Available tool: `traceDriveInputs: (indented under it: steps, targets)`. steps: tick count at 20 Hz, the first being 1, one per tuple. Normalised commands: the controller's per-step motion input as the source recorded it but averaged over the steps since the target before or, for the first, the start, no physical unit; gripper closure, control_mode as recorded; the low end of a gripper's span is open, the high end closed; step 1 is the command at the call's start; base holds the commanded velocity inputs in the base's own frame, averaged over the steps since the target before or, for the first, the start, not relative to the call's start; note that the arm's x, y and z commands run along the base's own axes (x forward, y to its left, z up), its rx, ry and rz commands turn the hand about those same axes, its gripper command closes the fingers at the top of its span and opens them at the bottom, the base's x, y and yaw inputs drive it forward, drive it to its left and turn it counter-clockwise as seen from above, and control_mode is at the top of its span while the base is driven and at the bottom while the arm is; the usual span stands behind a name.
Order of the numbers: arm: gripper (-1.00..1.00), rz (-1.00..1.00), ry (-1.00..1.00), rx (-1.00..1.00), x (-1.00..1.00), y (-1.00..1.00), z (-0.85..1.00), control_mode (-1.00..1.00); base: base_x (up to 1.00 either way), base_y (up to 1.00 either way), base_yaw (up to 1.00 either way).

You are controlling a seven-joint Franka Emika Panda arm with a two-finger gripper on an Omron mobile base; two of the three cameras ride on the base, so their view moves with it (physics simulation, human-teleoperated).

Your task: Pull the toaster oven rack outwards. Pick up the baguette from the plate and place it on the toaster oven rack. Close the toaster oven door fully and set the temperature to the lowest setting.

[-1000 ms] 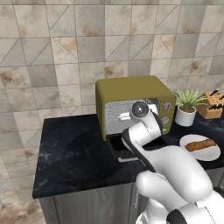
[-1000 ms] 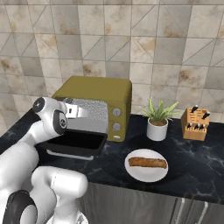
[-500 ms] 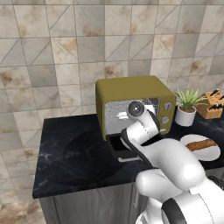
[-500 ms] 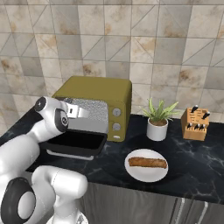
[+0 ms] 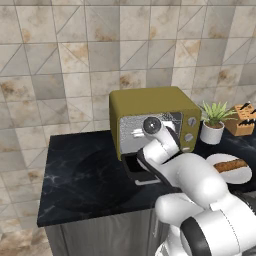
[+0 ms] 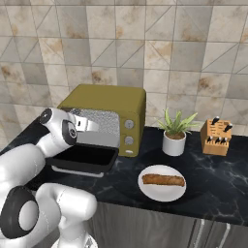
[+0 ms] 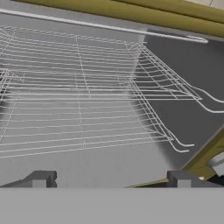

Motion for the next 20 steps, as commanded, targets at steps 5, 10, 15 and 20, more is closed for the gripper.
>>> traceDriveInputs:
  steps: [5, 10, 15, 20]
  targets:
    - [-1.0, 0.0, -0.04, 0.0, 0.02, 0.0, -0.26, -1.0, 0.0, 0.0, 0.0]
    - [-1.0, 0.0, -0.1, 0.0, 0.04, 0.0, -0.18, -1.0, 0.0, 0.0, 0.0]
    - [-1.0, 0.0, -0.11, 0.0, 0.09, 0.0, -0.07, -1.0, 0.0, 0.0, 0.0]
    - [-1.0, 0.0, -0.07, 0.0, 0.14, 0.0, -0.03, -1.0, 0.0, 0.0, 0.0]
